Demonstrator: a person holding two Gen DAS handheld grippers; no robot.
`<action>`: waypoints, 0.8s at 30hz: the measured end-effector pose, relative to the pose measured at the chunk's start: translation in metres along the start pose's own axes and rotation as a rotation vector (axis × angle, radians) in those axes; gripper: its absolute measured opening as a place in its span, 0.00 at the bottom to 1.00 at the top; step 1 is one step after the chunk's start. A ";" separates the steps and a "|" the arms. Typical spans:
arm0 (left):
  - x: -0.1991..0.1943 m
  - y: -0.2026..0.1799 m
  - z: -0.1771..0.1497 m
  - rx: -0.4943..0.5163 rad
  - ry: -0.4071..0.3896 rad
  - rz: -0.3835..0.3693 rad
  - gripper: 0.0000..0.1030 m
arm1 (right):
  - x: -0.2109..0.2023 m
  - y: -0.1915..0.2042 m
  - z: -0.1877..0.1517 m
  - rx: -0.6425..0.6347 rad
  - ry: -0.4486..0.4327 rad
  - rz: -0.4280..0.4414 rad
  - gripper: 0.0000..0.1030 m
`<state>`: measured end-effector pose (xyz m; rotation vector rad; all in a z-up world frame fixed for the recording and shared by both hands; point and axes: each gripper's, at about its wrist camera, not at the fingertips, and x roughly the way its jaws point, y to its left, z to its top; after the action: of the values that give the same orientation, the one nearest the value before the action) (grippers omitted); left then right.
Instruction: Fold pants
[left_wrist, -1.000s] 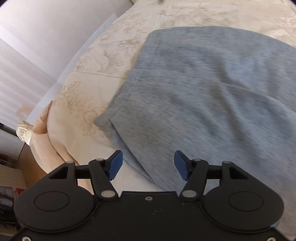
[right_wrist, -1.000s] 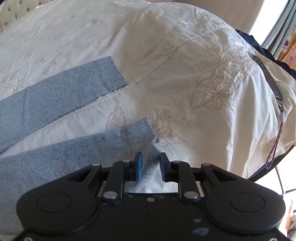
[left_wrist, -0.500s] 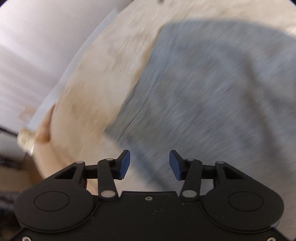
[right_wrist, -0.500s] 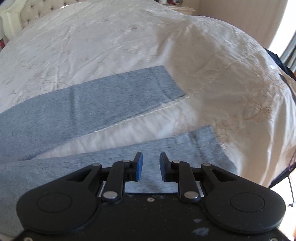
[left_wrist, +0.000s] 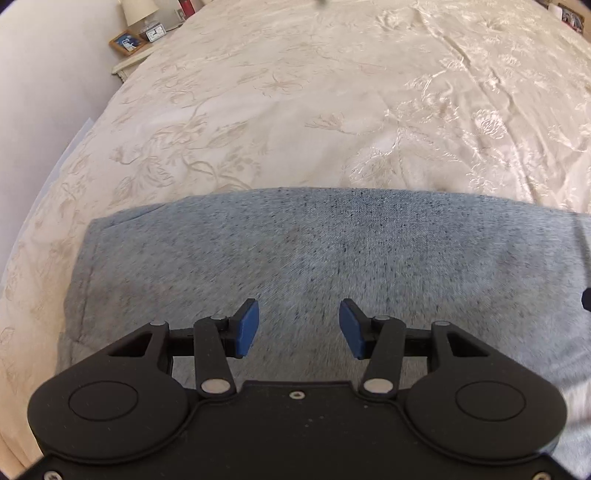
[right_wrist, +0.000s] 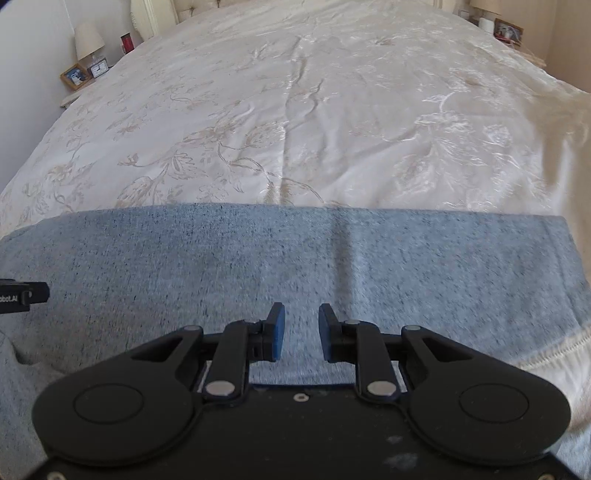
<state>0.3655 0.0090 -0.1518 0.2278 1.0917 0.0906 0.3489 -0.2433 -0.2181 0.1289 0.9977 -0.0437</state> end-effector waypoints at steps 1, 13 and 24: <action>0.010 -0.001 0.002 0.004 0.007 0.011 0.55 | 0.011 0.001 0.004 -0.017 0.004 0.009 0.21; 0.070 0.061 -0.008 0.018 0.025 0.232 0.66 | 0.047 -0.104 0.003 -0.137 0.042 -0.239 0.17; 0.054 0.125 -0.021 -0.092 0.071 0.366 0.62 | 0.002 -0.210 -0.006 0.111 0.090 -0.441 0.19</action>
<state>0.3769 0.1432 -0.1795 0.3419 1.1037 0.4781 0.3249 -0.4505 -0.2412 0.0099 1.0987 -0.5009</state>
